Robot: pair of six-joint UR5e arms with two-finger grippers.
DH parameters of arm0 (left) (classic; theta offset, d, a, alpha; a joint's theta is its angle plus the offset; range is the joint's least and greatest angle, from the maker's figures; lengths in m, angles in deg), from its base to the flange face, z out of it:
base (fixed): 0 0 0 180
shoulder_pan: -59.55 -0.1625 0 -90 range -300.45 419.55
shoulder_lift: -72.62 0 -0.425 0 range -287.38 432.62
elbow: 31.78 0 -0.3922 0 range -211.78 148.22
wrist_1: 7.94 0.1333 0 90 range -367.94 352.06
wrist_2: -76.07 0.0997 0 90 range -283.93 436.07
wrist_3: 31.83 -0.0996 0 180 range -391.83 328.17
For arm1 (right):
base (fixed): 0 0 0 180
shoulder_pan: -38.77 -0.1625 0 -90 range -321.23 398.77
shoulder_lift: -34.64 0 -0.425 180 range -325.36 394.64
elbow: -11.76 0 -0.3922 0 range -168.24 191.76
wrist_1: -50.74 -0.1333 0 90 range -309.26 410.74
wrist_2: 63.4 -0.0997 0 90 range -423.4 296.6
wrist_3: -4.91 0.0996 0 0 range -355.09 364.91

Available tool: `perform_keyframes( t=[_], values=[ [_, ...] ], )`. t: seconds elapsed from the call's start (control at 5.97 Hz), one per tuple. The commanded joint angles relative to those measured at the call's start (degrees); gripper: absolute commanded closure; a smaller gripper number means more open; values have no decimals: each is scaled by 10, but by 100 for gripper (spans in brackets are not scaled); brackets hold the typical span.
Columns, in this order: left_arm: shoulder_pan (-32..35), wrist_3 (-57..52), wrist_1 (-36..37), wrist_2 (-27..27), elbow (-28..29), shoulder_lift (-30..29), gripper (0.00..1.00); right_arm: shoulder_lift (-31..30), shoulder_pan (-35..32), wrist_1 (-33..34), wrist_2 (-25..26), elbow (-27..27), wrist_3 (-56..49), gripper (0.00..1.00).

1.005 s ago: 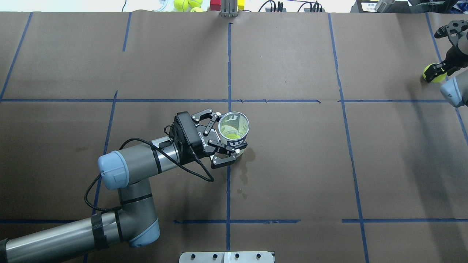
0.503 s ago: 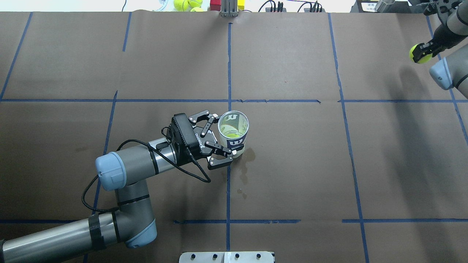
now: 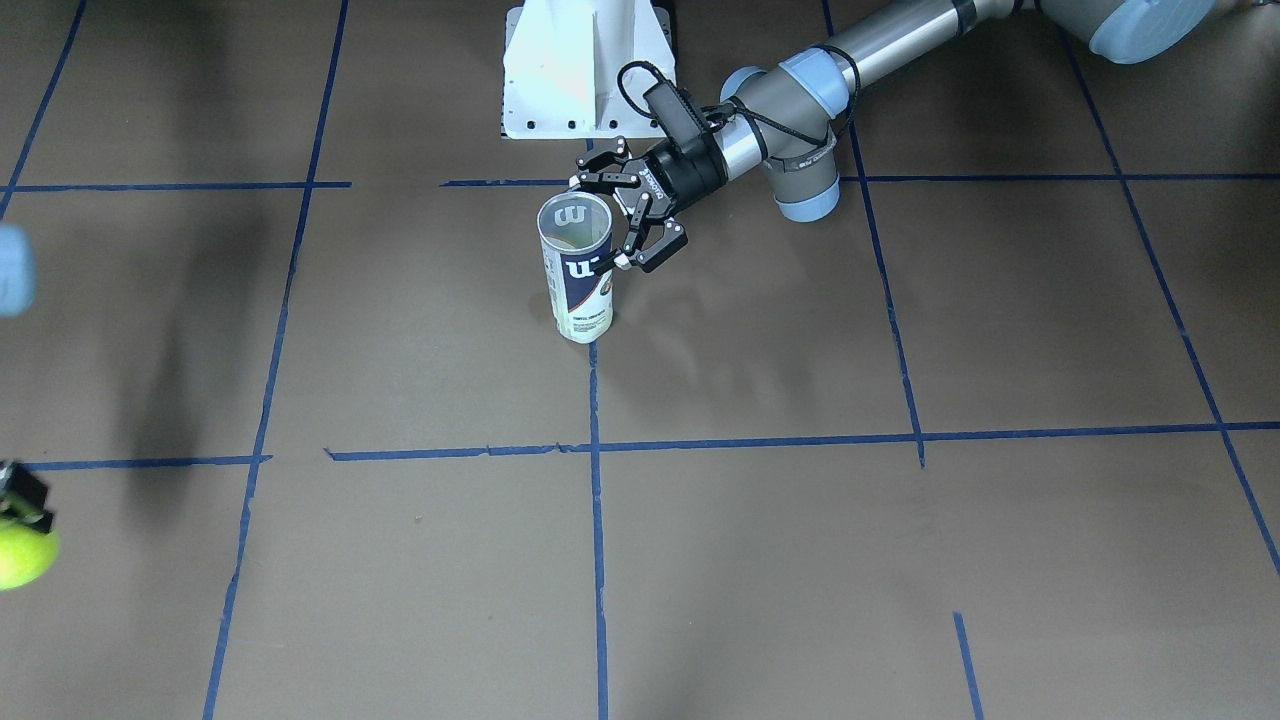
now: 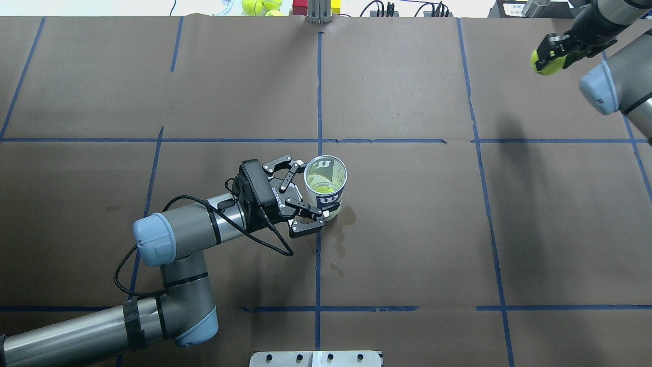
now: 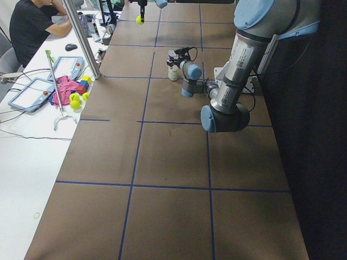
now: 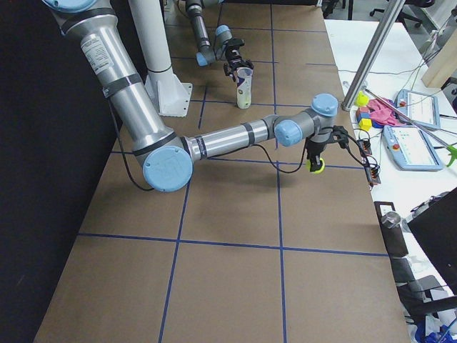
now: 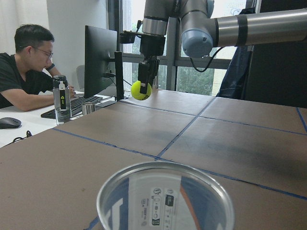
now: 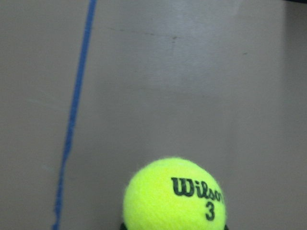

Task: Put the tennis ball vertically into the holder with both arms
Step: 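Move the Wilson ball over the can and drop it in with the right gripper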

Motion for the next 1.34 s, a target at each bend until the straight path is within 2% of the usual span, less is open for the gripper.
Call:
perform_keyframes(
  t=[0.0,0.17,0.34,0.5,0.67,0.84,1.17],
  values=[
    [-1,0,0,0,1,0,0,-6,98,153,-24,-231,170,100],
    [-2,0,0,0,1,0,0,1,154,152,-25,-286,277,100],
    [-3,0,0,0,0,0,0,47,201,152,-22,-304,366,100],
    [-3,-1,0,0,0,0,0,95,239,151,-11,-298,423,100],
    [-3,-1,0,0,0,0,0,116,264,151,16,-291,441,100],
    [-3,-1,0,0,0,0,0,148,278,150,39,-260,445,100],
    [-3,-1,0,0,-1,-1,0,166,292,149,40,-230,454,99]
  ],
)
